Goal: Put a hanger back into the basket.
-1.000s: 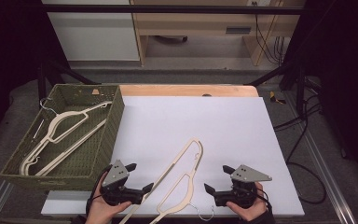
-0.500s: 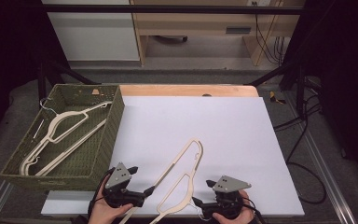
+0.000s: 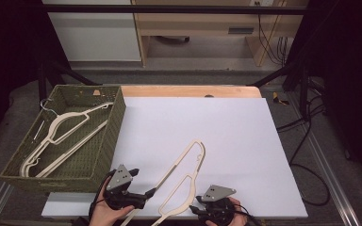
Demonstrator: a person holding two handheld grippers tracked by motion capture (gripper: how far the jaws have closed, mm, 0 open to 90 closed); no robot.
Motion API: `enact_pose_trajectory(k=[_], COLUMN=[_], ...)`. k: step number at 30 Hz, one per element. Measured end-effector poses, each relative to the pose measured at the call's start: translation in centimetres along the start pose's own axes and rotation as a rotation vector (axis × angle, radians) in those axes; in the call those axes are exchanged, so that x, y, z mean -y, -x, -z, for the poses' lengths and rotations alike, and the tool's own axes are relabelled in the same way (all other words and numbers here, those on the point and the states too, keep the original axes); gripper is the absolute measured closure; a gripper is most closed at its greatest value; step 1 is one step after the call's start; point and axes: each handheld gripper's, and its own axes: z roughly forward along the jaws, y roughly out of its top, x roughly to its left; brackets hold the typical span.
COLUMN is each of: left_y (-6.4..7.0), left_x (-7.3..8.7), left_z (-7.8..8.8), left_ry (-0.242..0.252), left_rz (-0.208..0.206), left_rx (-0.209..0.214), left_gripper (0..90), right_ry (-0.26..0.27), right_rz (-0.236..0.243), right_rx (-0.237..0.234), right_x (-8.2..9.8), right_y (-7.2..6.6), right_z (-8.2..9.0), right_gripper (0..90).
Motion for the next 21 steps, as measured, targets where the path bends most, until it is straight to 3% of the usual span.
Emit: enact_pose_trajectory(k=[3,7,19,21], left_y=[0.05,0.1,0.44,0.58], left_x=[0.03,0.03,-0.02,-0.06], left_z=[-0.05,-0.11,-0.32,-0.36], left_ry=[-0.004,-0.006,-0.015,-0.015], left_rz=[-0.002,-0.005,-0.008,-0.008], left_rx=[0.002,0.003,0.012,0.016], left_gripper=[10.3,10.4,11.0,11.0], right_ry=[-0.023,-0.038,-0.063,-0.067], right_rz=[0.029,0.033,0.024,0.004], right_rx=[0.019,0.036,0.028,0.017], right_x=[0.03,-0.02,-0.24,-0.3], right_y=[-0.36,-0.43,-0.47,-0.33], right_z=[-0.06,0.02,-0.03,-0.1], right_gripper=[69.4,80.3,85.8,88.7])
